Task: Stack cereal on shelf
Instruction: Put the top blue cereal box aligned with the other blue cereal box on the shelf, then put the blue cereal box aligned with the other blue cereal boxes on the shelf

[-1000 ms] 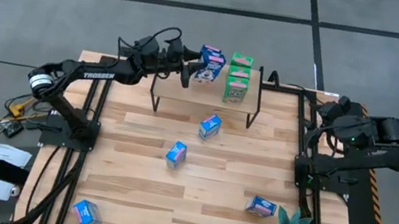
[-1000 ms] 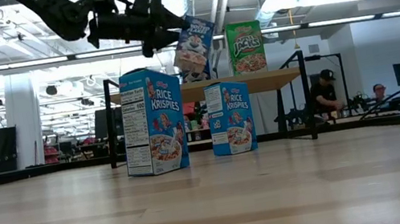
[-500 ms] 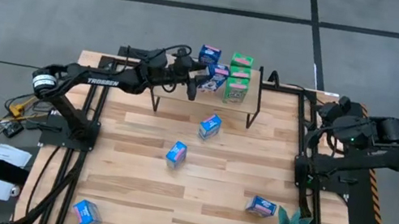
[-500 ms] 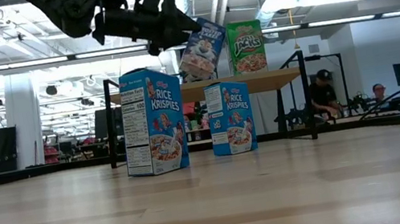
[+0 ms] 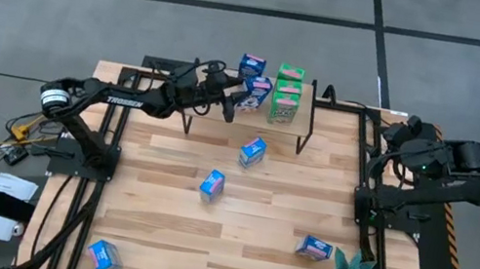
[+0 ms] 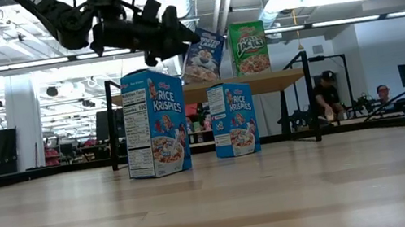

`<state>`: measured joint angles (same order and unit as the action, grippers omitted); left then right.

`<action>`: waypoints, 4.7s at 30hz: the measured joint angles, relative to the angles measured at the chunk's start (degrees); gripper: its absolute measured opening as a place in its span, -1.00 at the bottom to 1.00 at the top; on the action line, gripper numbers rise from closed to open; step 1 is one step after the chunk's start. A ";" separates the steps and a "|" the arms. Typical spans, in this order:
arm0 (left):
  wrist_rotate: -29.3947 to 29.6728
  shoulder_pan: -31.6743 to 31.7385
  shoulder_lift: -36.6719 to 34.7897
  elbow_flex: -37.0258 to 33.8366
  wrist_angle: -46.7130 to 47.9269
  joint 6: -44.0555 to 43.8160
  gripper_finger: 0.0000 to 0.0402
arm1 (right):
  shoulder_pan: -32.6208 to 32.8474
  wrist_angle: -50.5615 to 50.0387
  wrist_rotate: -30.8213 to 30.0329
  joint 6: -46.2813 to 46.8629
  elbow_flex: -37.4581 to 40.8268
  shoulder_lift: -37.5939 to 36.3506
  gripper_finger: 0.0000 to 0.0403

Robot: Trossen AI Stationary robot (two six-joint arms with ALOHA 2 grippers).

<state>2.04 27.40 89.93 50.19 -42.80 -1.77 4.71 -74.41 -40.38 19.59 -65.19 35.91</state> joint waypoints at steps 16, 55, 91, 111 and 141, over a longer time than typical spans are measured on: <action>1.89 -0.12 -1.49 0.00 8.62 -0.16 -0.01 | 0.00 0.02 0.04 1.41 0.00 0.01 0.42; 10.80 -1.12 -3.28 -0.02 18.51 -0.09 -0.01 | 0.00 0.22 0.02 1.97 0.00 0.01 0.42; 14.52 -35.02 2.89 14.62 15.79 -6.06 0.26 | 0.02 -0.68 6.68 1.42 -0.02 0.01 0.42; -7.30 -36.49 43.62 65.79 37.84 1.71 0.65 | 0.02 -0.31 8.84 3.06 -0.02 0.01 0.42; -2.68 -38.72 51.94 70.79 37.74 2.92 0.65 | 0.04 -2.23 9.07 3.87 -0.02 0.01 0.42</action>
<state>-0.64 -11.31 141.87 120.99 -5.06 1.14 4.75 -76.65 -31.31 23.46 -65.21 35.92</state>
